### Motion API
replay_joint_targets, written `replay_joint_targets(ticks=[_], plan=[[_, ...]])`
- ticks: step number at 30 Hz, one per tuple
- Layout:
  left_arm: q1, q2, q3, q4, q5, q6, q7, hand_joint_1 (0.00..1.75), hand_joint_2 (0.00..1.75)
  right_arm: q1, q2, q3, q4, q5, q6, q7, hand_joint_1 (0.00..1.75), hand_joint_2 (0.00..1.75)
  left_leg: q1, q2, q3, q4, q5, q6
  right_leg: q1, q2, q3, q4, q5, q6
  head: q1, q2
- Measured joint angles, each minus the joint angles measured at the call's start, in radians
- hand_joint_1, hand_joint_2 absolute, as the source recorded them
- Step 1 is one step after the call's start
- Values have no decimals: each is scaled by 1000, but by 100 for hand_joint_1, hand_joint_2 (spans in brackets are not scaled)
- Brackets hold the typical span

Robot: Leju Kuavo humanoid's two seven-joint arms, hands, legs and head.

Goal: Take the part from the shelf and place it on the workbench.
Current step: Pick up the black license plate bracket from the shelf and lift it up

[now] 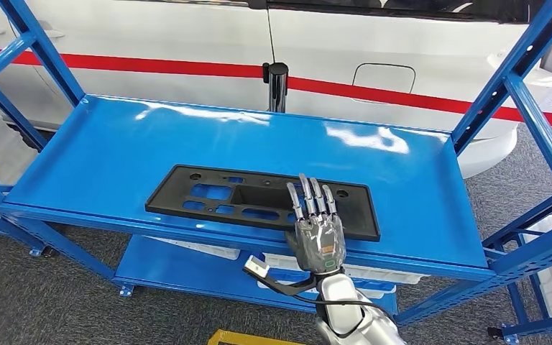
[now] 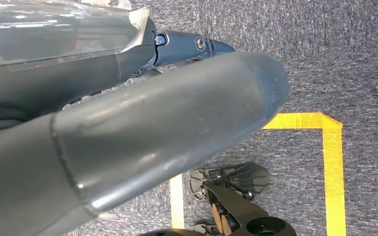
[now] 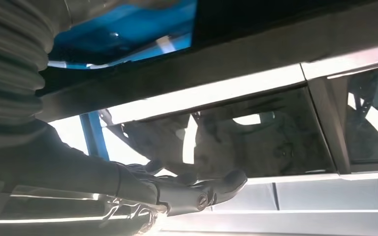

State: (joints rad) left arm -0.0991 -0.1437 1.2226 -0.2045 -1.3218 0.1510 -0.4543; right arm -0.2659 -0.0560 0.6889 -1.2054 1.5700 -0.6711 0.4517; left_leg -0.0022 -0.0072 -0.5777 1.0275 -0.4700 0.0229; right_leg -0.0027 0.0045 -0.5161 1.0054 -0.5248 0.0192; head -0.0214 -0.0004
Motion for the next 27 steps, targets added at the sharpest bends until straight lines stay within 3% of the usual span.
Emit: replay_joint_targets(ticks=[11,27], plan=[[0,-11,0,1,1,0,1,0,0,-86,80,-106,207,0,-27,-30,0,175,1,1,9,0,-1,-1,0,0,9,0,-1,0,0,0],[-1,-27,0,2,11,8,32,0,0,-157,131,-214,349,-1,-27,-43,0,175,0,2,21,0,-3,0,0,1,20,-1,-2,-1,0,0]])
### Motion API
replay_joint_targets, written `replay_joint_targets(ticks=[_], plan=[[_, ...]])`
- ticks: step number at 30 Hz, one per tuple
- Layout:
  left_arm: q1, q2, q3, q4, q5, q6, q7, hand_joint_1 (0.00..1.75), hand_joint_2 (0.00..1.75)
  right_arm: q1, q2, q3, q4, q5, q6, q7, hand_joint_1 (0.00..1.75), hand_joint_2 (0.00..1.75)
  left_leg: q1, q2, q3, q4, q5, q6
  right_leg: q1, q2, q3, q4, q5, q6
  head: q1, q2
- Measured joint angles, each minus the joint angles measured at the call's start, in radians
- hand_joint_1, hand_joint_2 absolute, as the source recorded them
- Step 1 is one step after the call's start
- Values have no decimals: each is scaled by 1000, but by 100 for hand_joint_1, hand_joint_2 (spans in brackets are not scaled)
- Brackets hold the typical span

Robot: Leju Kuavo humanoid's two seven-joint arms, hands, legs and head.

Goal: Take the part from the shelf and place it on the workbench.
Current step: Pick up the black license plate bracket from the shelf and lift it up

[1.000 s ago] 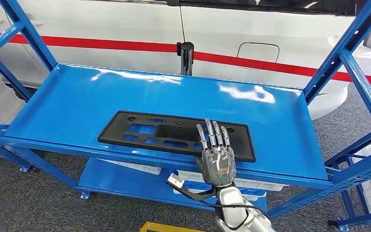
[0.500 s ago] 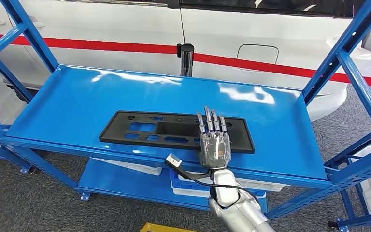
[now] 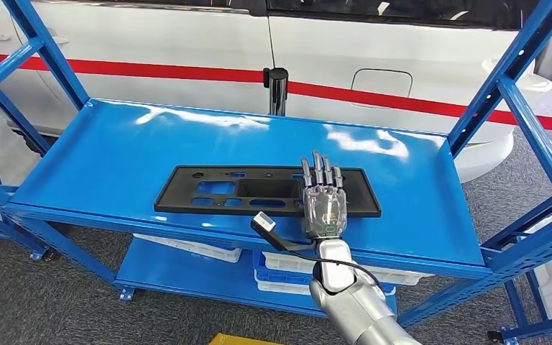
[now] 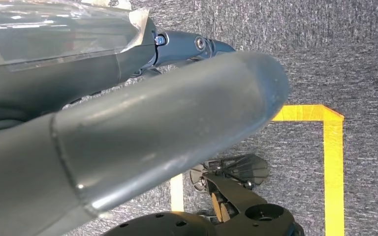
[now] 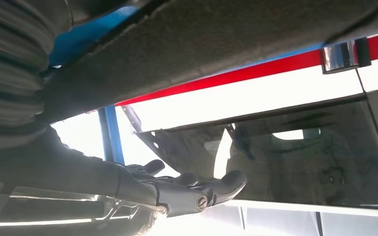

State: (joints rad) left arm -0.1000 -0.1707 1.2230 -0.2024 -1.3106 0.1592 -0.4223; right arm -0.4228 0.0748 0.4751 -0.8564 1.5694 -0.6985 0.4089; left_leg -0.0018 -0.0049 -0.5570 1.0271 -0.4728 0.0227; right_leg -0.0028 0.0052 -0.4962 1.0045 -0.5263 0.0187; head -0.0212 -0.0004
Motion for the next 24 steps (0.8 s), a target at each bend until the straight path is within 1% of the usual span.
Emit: replay_joint_targets(ticks=[7,13,15,16,17,19,20,21,22,24], plan=[[-1,-15,0,0,10,20,0,0,0,-17,10,-17,27,0,0,-24,0,175,0,1,2,0,-1,0,0,1,1,0,0,0,0,0],[-1,-22,0,0,10,22,0,0,0,-24,16,-20,42,0,0,-28,0,175,0,2,6,0,-3,-1,0,2,5,0,-1,0,0,0],[-1,-24,0,0,10,22,0,0,0,-24,17,-20,44,0,0,-28,3,175,0,2,8,0,-4,-1,0,3,7,0,-2,0,0,0],[-1,-24,0,0,10,22,0,0,0,-24,17,-21,45,0,0,-28,15,175,0,2,9,0,-5,-1,0,3,8,0,-3,0,0,0],[-1,-24,0,0,10,22,0,0,0,-24,17,-21,46,0,0,-28,40,175,0,2,10,0,-6,-1,0,3,9,0,-4,0,0,0],[-2,-25,0,0,10,25,2,0,0,-25,18,-21,49,0,0,-28,106,175,0,2,11,0,-7,-1,0,3,10,0,-5,0,0,0],[-2,-26,0,0,11,27,3,0,0,-25,18,-21,52,0,0,-30,134,175,0,2,11,0,-7,-1,0,3,10,0,-5,-1,0,0],[-2,-27,0,0,11,30,4,0,0,-24,18,-21,57,0,0,-31,149,175,0,2,12,0,-7,-1,0,3,11,0,-5,-1,0,0],[-2,-29,1,0,11,33,6,0,0,-24,18,-21,62,0,0,-33,158,175,0,2,12,0,-7,-1,0,3,11,0,-5,-1,0,0],[-2,-34,1,0,11,40,8,0,0,-24,19,-20,74,0,0,-29,168,175,0,2,12,0,-8,-1,0,3,11,0,-6,0,0,0]])
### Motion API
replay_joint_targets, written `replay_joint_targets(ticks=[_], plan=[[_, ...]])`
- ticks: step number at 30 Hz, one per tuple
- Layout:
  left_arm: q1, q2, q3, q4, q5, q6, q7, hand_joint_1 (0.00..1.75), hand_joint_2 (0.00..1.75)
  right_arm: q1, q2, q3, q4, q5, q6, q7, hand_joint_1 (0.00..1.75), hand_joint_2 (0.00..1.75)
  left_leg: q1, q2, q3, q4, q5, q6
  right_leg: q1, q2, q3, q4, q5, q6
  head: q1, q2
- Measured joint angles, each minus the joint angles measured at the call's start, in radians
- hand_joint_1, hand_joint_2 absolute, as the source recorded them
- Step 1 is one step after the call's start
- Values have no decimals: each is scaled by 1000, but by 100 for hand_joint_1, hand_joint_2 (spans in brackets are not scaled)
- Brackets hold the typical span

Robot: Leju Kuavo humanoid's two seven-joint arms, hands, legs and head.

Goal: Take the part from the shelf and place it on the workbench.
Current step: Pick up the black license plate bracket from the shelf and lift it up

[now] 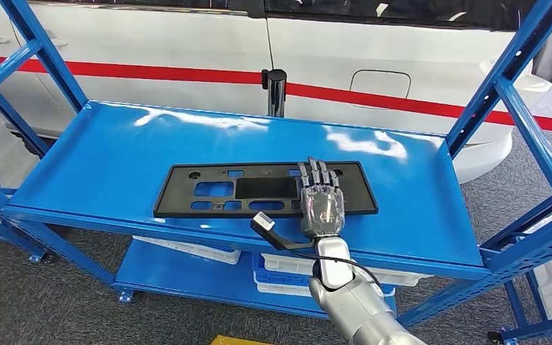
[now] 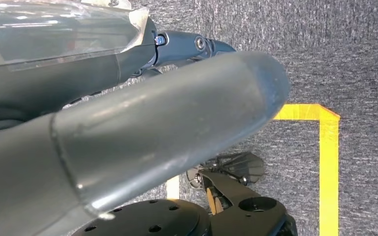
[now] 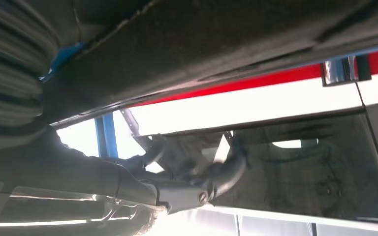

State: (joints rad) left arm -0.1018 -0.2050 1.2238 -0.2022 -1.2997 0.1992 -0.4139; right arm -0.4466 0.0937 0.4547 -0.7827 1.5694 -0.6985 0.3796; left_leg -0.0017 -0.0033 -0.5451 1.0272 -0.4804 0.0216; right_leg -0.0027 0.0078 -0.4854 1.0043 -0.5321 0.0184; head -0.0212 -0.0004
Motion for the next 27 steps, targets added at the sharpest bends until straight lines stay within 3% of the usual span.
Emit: replay_joint_targets(ticks=[11,21,27], plan=[[3,-27,-2,5,-30,-6,8,0,0,86,-53,-15,-84,0,0,30,174,175,0,-9,0,0,-2,2,0,-9,5,-4,-5,4,0,0],[15,-47,-4,9,-44,4,21,0,0,283,-118,-147,-346,-1,-1,-59,175,175,1,-29,-1,0,-4,6,0,-25,20,-20,-9,6,0,0],[18,-48,-18,12,-54,5,22,0,0,415,-87,-264,-505,-17,-1,-189,175,175,0,-28,-6,0,-7,10,0,-25,19,-25,-8,6,0,0]])
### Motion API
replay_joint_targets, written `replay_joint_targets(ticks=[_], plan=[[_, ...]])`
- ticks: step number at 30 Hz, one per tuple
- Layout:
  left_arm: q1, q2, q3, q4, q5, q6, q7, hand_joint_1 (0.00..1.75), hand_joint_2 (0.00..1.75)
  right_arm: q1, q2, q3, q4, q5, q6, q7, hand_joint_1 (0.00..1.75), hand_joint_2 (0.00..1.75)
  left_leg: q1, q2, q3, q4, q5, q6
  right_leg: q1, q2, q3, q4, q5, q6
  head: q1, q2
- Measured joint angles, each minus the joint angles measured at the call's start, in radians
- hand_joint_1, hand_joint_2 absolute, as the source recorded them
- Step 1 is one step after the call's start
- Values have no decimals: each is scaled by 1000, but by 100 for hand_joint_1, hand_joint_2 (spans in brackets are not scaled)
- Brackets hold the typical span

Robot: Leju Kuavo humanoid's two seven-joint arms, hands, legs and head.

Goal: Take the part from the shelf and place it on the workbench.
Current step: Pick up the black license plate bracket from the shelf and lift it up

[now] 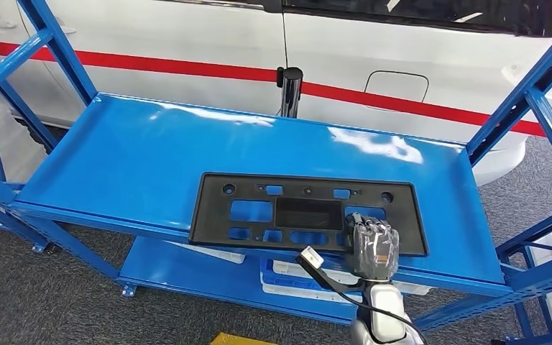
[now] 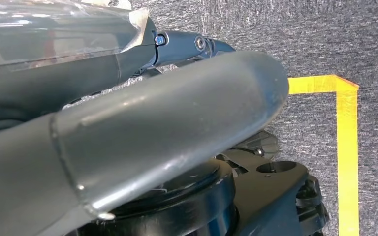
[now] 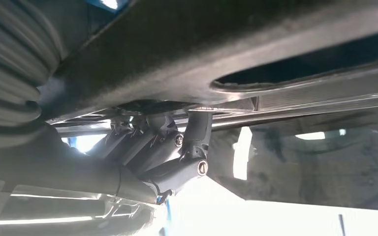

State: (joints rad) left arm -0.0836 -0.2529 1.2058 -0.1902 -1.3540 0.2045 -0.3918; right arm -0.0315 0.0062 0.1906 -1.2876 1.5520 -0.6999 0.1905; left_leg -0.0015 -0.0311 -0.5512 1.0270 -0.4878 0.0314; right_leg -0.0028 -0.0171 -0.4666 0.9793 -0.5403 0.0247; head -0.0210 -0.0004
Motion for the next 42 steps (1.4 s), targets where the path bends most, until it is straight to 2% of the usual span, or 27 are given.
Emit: replay_joint_targets(ticks=[9,12,15,18,20,22,24,26,29,32,34,36,39,42], plan=[[0,0,-4,1,-1,0,0,0,0,53,18,-49,-65,-5,0,-13,175,175,0,3,0,0,-2,2,1,1,-2,-1,0,0,0,0],[0,0,-4,1,-4,0,3,0,0,64,30,-63,-81,-48,0,-74,175,175,1,4,0,0,-2,2,2,1,-2,-1,0,0,0,0],[0,1,-10,1,-19,-9,16,0,0,101,70,-101,-126,-188,0,-251,175,175,2,4,-1,0,-2,2,3,2,-2,-1,0,0,0,0],[1,10,-28,1,-52,-44,48,0,0,158,115,-97,-209,-394,-1,-426,175,175,3,7,-2,0,-2,1,3,4,-3,0,0,0,0,0],[1,24,-47,1,-73,-73,65,0,0,184,130,-42,-263,-556,3,-496,175,175,4,10,-3,-1,-3,0,5,7,-3,0,0,0,0,0],[1,40,-59,1,-66,-82,63,0,0,168,123,55,-285,-762,32,-537,175,175,5,13,-4,-1,-3,-1,6,11,-2,2,0,0,0,0],[0,55,-54,1,-19,-63,48,0,0,96,108,180,-275,-1003,130,-570,175,175,5,20,-4,-1,-3,-1,6,18,-4,4,1,0,0,0],[-4,68,-35,0,33,-22,47,0,0,8,112,293,-247,-1201,288,-586,175,175,5,26,0,-1,-3,-2,6,22,-8,5,1,0,0,0],[-8,75,-3,-2,89,60,74,0,0,-83,149,406,-198,-1354,507,-588,175,175,7,23,1,-1,-3,-3,6,20,-9,5,1,0,0,0],[-9,67,38,-2,128,168,112,0,0,-139,169,474,-156,-1457,667,-605,175,175,8,21,-1,-1,-2,-3,7,18,-9,6,1,0,0,0],[-9,50,60,-3,145,245,140,0,87,-163,175,503,-129,-1506,733,-615,175,175,7,21,-4,-1,-2,-3,7,18,-6,7,1,0,0,0],[-10,31,81,-3,161,284,149,0,175,-180,179,526,-105,-1528,760,-619,175,175,6,21,-5,-1,-2,-3,6,18,-5,7,1,0,0,0],[-10,10,100,-2,157,281,155,0,175,-183,174,542,-92,-1550,764,-627,175,175,5,21,-6,-1,-3,-3,6,18,-6,6,1,0,0,0],[-9,-1,102,-1,134,255,142,0,175,-153,146,530,-112,-1557,736,-642,175,175,4,20,-6,-1,-3,-3,4,18,-10,6,0,0,0,0]])
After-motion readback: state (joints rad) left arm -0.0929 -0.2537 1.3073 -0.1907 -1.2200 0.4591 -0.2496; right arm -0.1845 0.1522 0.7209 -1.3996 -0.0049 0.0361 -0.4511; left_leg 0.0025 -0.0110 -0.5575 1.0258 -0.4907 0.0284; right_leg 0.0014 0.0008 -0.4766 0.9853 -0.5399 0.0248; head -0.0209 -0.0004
